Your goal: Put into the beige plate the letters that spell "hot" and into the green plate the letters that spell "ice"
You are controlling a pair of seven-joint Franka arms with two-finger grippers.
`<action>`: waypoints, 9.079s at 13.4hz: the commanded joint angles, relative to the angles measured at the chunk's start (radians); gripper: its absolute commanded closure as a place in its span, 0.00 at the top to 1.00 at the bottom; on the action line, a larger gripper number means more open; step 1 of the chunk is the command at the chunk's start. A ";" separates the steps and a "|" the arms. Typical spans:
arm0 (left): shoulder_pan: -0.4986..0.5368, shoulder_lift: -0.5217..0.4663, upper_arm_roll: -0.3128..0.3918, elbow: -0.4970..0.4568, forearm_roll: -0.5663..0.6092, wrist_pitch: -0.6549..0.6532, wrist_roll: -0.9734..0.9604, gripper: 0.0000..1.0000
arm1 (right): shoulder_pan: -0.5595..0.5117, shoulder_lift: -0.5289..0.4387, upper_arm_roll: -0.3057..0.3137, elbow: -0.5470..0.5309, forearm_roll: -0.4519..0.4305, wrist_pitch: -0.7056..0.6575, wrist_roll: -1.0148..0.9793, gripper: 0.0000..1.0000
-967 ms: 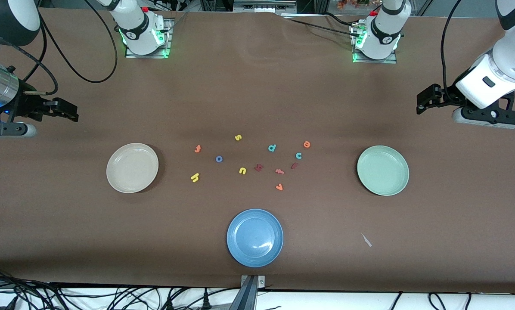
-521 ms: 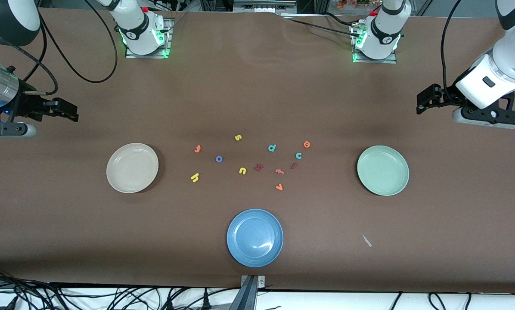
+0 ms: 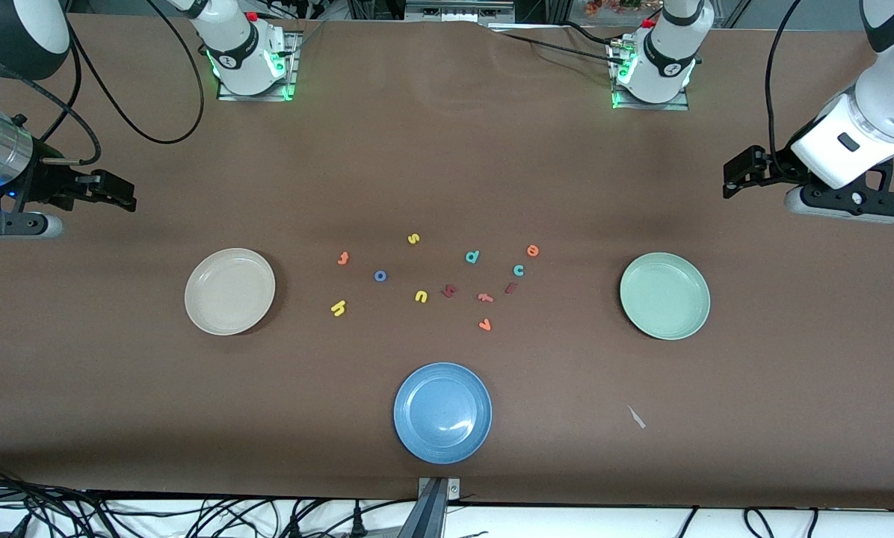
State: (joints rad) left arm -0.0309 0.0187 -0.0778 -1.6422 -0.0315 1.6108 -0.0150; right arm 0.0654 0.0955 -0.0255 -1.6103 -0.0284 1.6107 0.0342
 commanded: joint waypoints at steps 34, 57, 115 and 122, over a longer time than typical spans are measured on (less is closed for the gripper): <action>0.000 0.009 -0.002 0.028 0.021 -0.022 -0.006 1.00 | -0.003 -0.003 0.003 -0.002 -0.004 0.005 0.006 1.00; -0.072 0.030 -0.003 0.033 0.012 -0.014 0.007 1.00 | 0.001 -0.002 0.004 -0.002 -0.004 0.001 0.009 1.00; -0.285 0.469 -0.054 -0.148 -0.018 0.581 -0.025 0.04 | 0.332 0.486 0.128 -0.332 0.031 0.836 0.822 0.77; -0.046 0.428 -0.051 -0.151 -0.018 0.365 0.176 0.06 | 0.335 0.492 0.128 -0.335 0.028 0.848 0.822 0.31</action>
State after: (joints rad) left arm -0.1109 0.4732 -0.1224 -1.7732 -0.0359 2.0306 0.1344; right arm 0.4030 0.5741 0.1000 -1.9550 0.0033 2.4561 0.8585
